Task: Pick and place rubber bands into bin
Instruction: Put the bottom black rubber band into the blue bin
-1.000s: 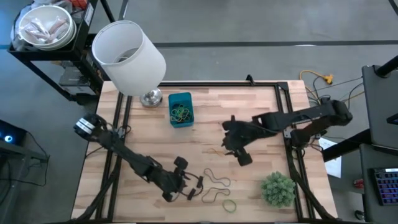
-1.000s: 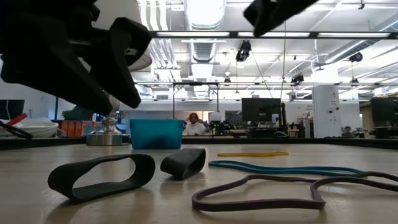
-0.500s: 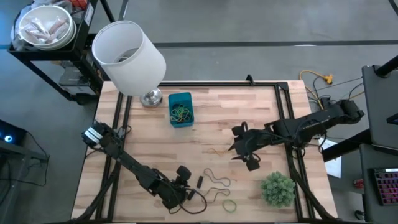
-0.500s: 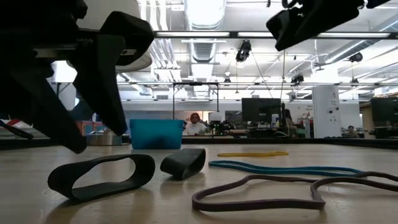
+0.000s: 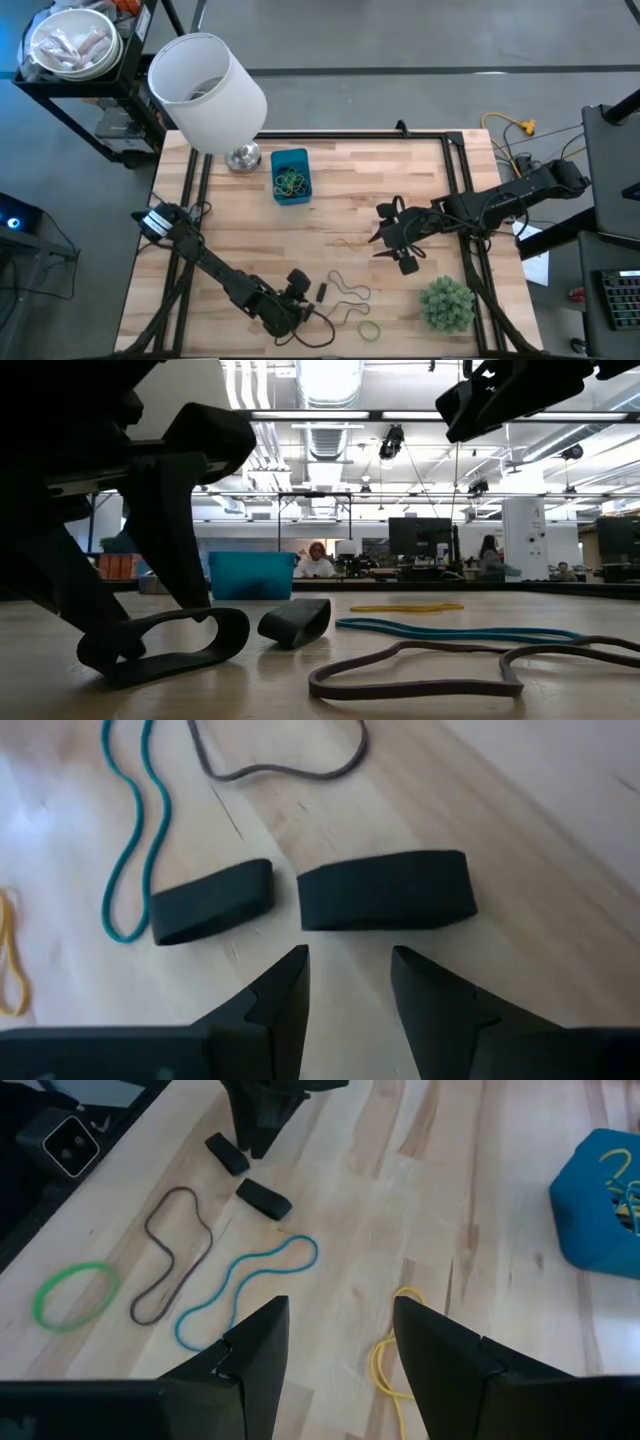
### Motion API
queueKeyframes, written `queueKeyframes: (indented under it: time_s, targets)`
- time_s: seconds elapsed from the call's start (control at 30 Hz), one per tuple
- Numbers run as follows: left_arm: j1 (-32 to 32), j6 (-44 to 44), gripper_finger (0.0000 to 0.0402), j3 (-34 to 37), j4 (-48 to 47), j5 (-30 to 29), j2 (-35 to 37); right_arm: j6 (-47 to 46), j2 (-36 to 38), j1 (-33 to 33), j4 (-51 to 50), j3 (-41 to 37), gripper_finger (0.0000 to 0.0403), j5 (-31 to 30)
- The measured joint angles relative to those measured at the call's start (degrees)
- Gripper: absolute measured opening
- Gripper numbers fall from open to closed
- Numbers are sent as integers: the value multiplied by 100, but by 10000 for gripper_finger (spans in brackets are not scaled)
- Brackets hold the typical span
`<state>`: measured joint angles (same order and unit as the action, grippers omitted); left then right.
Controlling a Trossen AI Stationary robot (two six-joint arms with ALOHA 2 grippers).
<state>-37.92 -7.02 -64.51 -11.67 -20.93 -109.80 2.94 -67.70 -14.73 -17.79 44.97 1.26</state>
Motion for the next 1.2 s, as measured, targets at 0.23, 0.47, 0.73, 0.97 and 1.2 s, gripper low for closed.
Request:
queueKeyframes:
  time_s: [0.23, 0.47, 0.73, 0.97, 1.2]
  targets:
    - [-18, 2, 130, -26, 128, -45, 70, 0, 0, -3, 21, 0, 176, 0]
    - [-82, -333, 130, -59, 449, -37, 83, 0, 0, -3, 23, -8, 176, 2]
    - [-82, -579, 130, -59, 646, -5, 83, 0, -2, -3, 43, -11, 176, 2]
    - [-52, -842, 130, -52, 821, 195, 83, 0, -2, -3, 51, -11, 176, 3]
    - [10, -828, 130, -52, 881, 621, 31, 0, -2, -3, 59, -22, 176, 4]
